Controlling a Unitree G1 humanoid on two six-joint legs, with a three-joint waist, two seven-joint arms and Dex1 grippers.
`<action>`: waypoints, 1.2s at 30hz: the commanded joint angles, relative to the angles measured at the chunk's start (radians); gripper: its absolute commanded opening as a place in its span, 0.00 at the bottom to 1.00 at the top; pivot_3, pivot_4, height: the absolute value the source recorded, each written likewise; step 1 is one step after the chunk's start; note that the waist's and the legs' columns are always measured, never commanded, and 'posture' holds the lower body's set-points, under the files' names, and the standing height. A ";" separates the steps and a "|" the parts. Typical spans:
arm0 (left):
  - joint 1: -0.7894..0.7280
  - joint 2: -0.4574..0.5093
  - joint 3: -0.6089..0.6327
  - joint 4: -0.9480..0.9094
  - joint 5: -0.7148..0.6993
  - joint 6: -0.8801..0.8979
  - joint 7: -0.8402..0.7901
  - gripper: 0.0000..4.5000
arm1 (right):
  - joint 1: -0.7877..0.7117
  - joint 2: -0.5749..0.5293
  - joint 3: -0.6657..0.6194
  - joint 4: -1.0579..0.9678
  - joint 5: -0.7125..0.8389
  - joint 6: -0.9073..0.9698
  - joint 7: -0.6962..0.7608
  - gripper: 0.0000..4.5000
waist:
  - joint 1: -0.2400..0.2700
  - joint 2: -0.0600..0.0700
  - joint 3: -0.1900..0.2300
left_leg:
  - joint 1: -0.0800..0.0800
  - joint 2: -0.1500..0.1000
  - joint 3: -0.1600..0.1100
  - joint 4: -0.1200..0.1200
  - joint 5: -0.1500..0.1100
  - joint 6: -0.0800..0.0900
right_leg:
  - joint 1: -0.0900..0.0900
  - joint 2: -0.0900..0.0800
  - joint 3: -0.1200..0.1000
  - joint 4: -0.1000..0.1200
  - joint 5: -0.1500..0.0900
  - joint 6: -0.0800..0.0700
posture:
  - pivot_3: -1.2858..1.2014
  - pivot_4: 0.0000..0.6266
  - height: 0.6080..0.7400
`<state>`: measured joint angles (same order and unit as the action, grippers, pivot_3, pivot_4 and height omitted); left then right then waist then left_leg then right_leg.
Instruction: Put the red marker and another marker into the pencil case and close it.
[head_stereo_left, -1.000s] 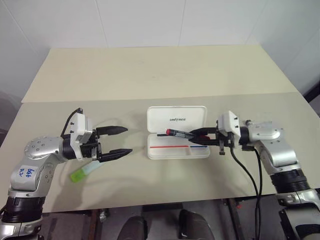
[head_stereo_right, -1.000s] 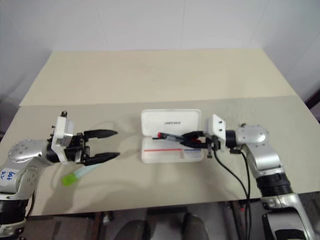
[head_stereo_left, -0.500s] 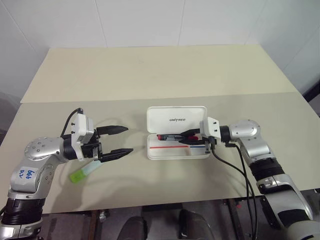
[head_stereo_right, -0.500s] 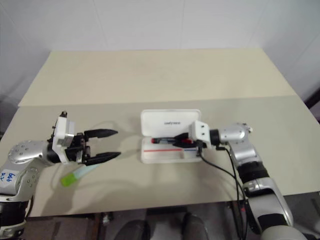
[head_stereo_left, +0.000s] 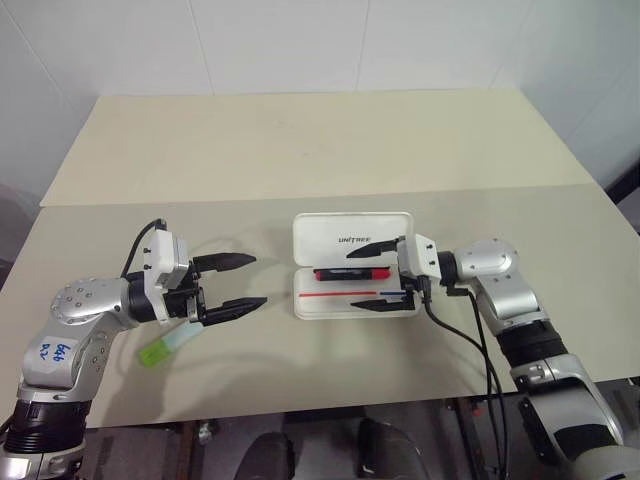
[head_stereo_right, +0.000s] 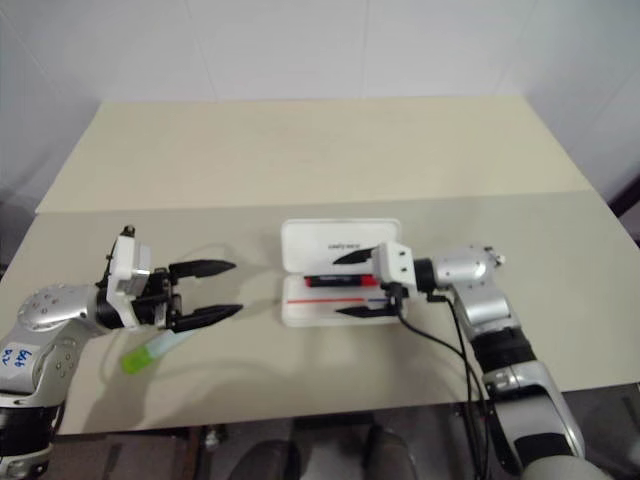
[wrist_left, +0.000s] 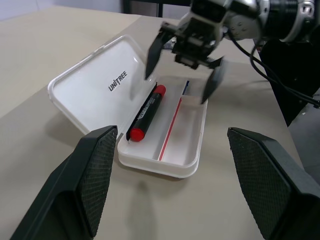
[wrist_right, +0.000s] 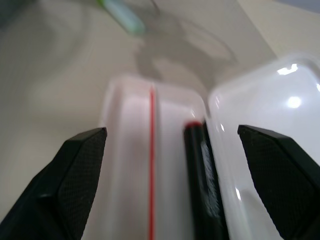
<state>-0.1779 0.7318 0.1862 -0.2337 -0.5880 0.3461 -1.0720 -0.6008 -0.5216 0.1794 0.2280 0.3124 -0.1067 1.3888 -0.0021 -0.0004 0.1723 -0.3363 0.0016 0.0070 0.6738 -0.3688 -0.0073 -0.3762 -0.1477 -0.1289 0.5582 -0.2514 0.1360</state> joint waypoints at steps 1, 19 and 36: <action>0.048 0.011 0.052 -0.044 -0.008 -0.015 0.013 0.83 | 0.027 -0.054 -0.086 -0.157 0.131 0.113 0.014 1.00 | 0.001 0.000 0.000 | 0.000 0.000 0.000 0.000 0.000 0.000 | 0.000 0.000 0.000 0.000 0.000 0.000 | 0.52 0.24 1.00; 0.352 0.027 0.220 0.120 0.123 -0.257 0.005 0.83 | 0.106 -0.295 -0.183 -0.165 0.204 0.091 0.201 1.00 | 0.003 0.000 0.000 | 0.001 0.000 0.001 -0.003 -0.002 0.001 | -0.001 -0.001 0.000 -0.001 0.000 0.000 | 0.52 0.24 1.00; 0.376 0.045 0.180 0.391 0.197 -0.430 -0.069 0.83 | 0.100 -0.327 -0.159 -0.170 0.216 0.049 0.202 1.00 | 0.004 0.000 0.000 | 0.002 0.000 0.003 -0.005 -0.003 0.001 | -0.002 -0.001 -0.003 -0.001 0.000 0.000 | 0.52 0.24 1.00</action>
<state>0.1964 0.7606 0.3750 0.1357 -0.4169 -0.0659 -1.1284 -0.4888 -0.8484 0.0350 0.0848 0.5142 -0.0471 1.5366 0.0015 0.0001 0.1724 -0.3347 0.0020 0.0097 0.6692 -0.3720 -0.0066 -0.3779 -0.1490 -0.1322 0.5568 -0.2516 0.1356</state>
